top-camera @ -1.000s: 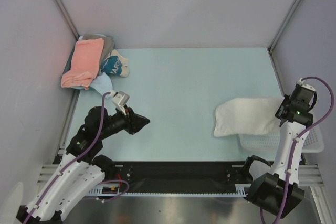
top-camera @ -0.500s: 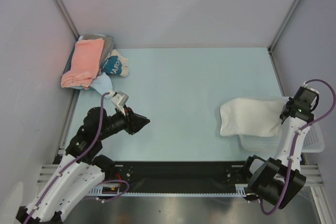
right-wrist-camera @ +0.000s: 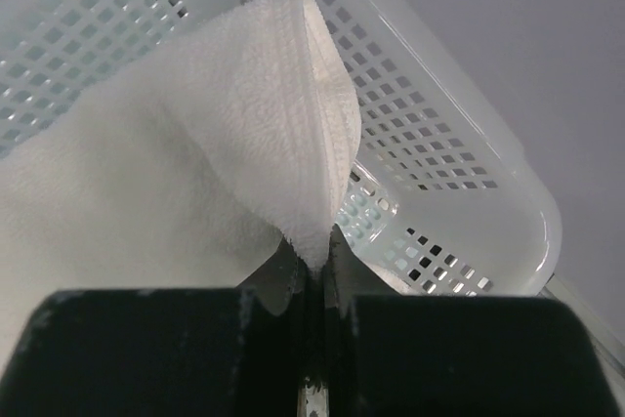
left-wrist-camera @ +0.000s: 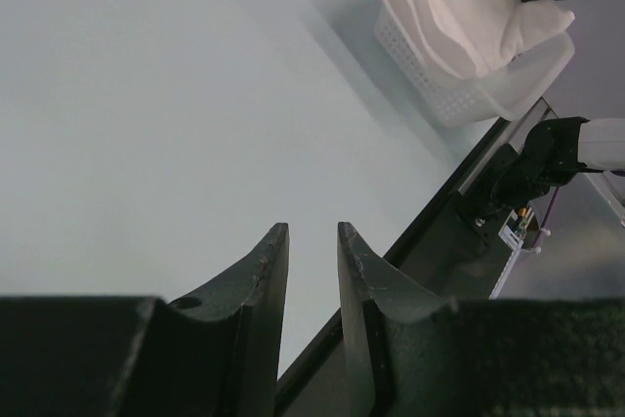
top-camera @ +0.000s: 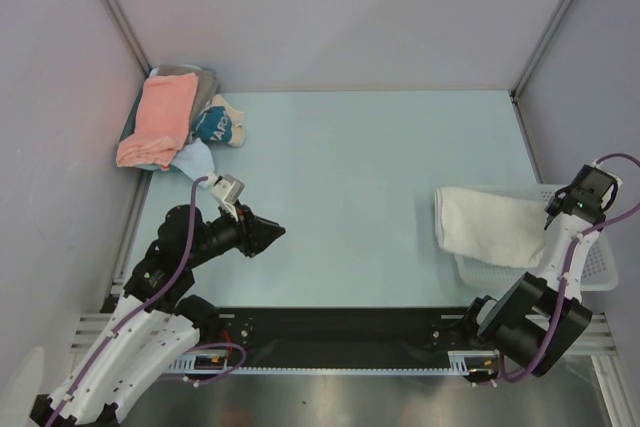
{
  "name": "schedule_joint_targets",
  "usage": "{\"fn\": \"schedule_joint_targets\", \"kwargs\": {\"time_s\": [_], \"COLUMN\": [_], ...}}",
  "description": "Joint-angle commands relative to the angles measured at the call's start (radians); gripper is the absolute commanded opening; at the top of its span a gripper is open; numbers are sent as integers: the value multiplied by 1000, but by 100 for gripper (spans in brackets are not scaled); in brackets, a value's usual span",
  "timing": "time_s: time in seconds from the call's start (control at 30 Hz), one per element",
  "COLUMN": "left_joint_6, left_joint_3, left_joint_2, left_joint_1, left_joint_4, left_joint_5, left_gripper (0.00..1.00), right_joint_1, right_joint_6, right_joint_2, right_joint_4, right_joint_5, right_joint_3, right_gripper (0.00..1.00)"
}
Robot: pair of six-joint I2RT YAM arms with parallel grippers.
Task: Fold and stack the towels
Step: Neatly place the folded towel into the bin
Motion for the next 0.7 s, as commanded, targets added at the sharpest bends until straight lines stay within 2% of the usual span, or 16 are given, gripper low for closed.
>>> {"fn": "schedule_joint_targets", "kwargs": {"time_s": [0.0, 0.53, 0.6, 0.63, 0.67], "left_joint_6": [24, 25, 25, 25, 25], "left_joint_3": [-2, 0, 0, 0, 0], "left_joint_2": [-4, 7, 9, 7, 6], "left_joint_1": [-8, -8, -6, -8, -6], "left_joint_4": [33, 32, 33, 36, 35], "left_joint_5": [11, 22, 25, 26, 26], "left_gripper": [32, 32, 32, 32, 33], "right_joint_1": [-15, -40, -40, -40, -40], "right_joint_6": [-23, -3, 26, 37, 43], "right_joint_2": [32, 121, 135, 135, 135], "right_joint_4": [75, 109, 94, 90, 89], "right_joint_5": [52, 60, 69, 78, 80], "right_joint_3": [59, 105, 122, 127, 137], "right_gripper": [0, 1, 11, 27, 50]}}
